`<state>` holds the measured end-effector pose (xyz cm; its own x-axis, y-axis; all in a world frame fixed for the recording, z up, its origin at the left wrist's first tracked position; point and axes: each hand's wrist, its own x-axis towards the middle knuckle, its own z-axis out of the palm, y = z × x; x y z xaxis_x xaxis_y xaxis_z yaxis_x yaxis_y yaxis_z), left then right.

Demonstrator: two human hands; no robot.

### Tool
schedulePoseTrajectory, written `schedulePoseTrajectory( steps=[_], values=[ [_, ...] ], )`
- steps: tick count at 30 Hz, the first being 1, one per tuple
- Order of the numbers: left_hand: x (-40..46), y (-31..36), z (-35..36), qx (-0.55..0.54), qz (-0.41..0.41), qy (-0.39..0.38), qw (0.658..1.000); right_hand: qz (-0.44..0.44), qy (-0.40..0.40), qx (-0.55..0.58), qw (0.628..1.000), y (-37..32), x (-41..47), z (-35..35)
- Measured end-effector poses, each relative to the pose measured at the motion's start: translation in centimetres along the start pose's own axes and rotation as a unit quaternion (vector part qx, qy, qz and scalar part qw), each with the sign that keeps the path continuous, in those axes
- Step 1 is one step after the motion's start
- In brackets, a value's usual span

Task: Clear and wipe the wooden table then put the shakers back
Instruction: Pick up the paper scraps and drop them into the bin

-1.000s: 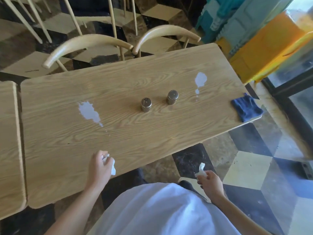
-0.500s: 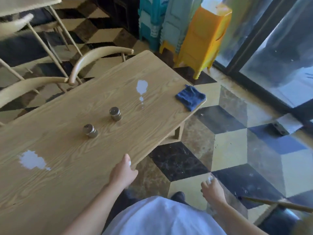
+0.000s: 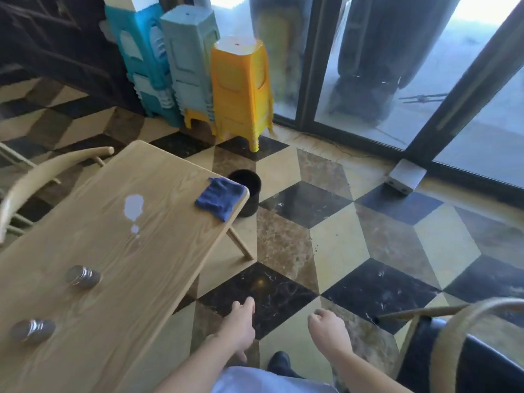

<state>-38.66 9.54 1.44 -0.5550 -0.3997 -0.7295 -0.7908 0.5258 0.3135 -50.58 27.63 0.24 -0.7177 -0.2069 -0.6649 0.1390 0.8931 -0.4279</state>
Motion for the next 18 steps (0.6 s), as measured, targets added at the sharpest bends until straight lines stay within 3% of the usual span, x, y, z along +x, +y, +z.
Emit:
schedulePoseTrajectory(
  steps=[8, 14, 18],
  values=[
    [4.4, 0.4, -0.4, 0.029, -0.043, 0.11, 0.993, 0.132, -0.008, 0.003, 0.991, 0.9, 4.1, -2.1],
    [12.1, 2.6, -2.8, 0.03, -0.04, 0.016, 0.999, 0.14, -0.038, 0.007, 0.989, -1.4, 8.7, -5.1],
    [17.8, 6.0, -6.8, -0.036, -0.025, -0.011, 0.999, 0.078, -0.013, -0.109, 0.991, -3.9, 11.2, -9.4]
  ],
)
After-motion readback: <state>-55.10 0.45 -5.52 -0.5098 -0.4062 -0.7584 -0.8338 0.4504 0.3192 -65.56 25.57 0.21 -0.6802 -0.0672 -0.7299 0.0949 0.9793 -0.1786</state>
